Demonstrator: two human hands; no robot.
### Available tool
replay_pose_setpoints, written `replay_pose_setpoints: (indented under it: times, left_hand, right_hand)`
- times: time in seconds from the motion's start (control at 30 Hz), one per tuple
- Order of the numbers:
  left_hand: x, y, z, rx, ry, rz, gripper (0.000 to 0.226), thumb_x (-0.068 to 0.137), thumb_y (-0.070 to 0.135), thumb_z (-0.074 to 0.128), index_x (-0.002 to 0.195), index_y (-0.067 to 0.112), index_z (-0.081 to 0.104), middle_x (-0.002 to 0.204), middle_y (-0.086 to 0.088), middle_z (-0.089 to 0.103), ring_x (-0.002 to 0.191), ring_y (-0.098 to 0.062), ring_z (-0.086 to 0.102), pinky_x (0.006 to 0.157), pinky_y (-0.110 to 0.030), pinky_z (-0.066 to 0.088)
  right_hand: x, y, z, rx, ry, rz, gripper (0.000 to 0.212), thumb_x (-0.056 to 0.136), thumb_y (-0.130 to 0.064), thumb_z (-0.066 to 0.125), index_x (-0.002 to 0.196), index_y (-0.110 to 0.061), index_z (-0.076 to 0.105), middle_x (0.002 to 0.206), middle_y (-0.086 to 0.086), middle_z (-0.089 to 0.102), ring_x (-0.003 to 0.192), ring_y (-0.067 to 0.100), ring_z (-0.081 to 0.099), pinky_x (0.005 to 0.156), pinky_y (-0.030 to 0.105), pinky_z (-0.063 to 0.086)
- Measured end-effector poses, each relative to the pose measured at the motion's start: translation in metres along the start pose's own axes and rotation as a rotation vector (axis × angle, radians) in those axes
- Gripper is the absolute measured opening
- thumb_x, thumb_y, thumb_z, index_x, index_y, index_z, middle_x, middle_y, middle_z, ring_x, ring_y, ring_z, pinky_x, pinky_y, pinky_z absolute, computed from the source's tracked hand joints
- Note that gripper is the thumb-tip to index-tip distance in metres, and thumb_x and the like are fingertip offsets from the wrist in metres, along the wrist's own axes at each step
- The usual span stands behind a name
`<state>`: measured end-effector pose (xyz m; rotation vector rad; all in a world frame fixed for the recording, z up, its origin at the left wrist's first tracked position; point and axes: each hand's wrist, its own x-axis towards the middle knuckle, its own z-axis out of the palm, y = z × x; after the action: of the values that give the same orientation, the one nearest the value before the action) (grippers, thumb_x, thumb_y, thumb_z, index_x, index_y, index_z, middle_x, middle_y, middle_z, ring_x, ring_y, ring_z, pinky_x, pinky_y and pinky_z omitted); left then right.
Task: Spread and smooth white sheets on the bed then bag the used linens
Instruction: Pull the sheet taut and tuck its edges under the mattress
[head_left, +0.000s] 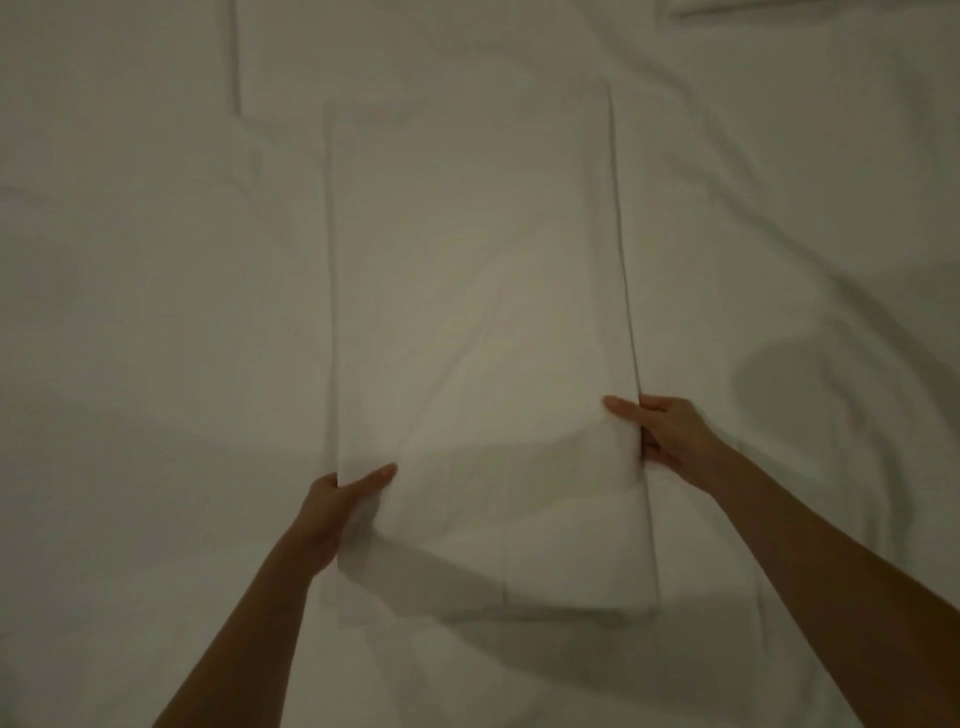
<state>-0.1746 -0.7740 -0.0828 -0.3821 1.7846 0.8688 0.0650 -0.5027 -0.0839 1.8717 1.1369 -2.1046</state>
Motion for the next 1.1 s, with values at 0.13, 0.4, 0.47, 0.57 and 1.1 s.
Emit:
replay_pose_setpoints:
  times: [0.13, 0.4, 0.47, 0.57, 1.1]
  left_hand:
    - [-0.018, -0.033, 0.003, -0.001, 0.033, 0.033, 0.044, 0.072, 0.022, 0.082, 0.109, 0.003, 0.067, 0.101, -0.011, 0.072, 0.093, -0.028, 0.068, 0.081, -0.039, 0.055]
    - [-0.048, -0.052, -0.002, -0.05, -0.049, 0.062, 0.037, 0.078, 0.025, 0.075, 0.108, 0.006, 0.065, 0.101, -0.009, 0.072, 0.091, -0.028, 0.068, 0.063, -0.035, 0.056]
    - [-0.049, -0.057, -0.005, -0.063, -0.044, 0.062, 0.039, 0.078, 0.025, 0.075, 0.111, 0.005, 0.065, 0.103, -0.011, 0.073, 0.091, -0.03, 0.069, 0.06, -0.035, 0.057]
    - [-0.052, -0.072, -0.003, -0.026, -0.024, 0.032, 0.051, 0.072, 0.017, 0.079, 0.116, -0.003, 0.063, 0.103, -0.015, 0.071, 0.092, -0.03, 0.068, 0.072, -0.037, 0.057]
    - [-0.061, -0.097, 0.008, -0.241, -0.034, -0.006, 0.027, 0.083, 0.002, 0.07, 0.109, 0.004, 0.062, 0.104, -0.012, 0.069, 0.097, -0.026, 0.064, 0.06, -0.031, 0.059]
  right_hand:
    - [-0.025, 0.041, -0.005, 0.011, -0.031, 0.047, 0.014, 0.083, -0.017, 0.072, 0.094, -0.008, 0.07, 0.081, 0.005, 0.075, 0.068, 0.015, 0.07, 0.068, 0.028, 0.057]
    - [-0.055, 0.073, -0.01, -0.015, -0.127, 0.061, 0.019, 0.083, -0.014, 0.072, 0.097, -0.003, 0.067, 0.087, 0.007, 0.074, 0.078, 0.018, 0.07, 0.062, 0.025, 0.057]
    - [-0.06, 0.073, -0.013, -0.014, -0.13, 0.043, 0.019, 0.084, -0.014, 0.07, 0.099, -0.003, 0.067, 0.087, 0.006, 0.074, 0.076, 0.016, 0.07, 0.063, 0.025, 0.056]
    - [-0.069, 0.087, -0.014, -0.088, -0.143, 0.071, 0.024, 0.084, -0.015, 0.071, 0.107, -0.01, 0.066, 0.098, 0.004, 0.073, 0.082, 0.016, 0.069, 0.063, 0.026, 0.055]
    - [-0.109, 0.143, -0.016, 0.043, -0.166, 0.405, 0.041, 0.077, -0.025, 0.073, 0.106, 0.004, 0.064, 0.093, 0.02, 0.073, 0.079, 0.026, 0.073, 0.07, 0.033, 0.057]
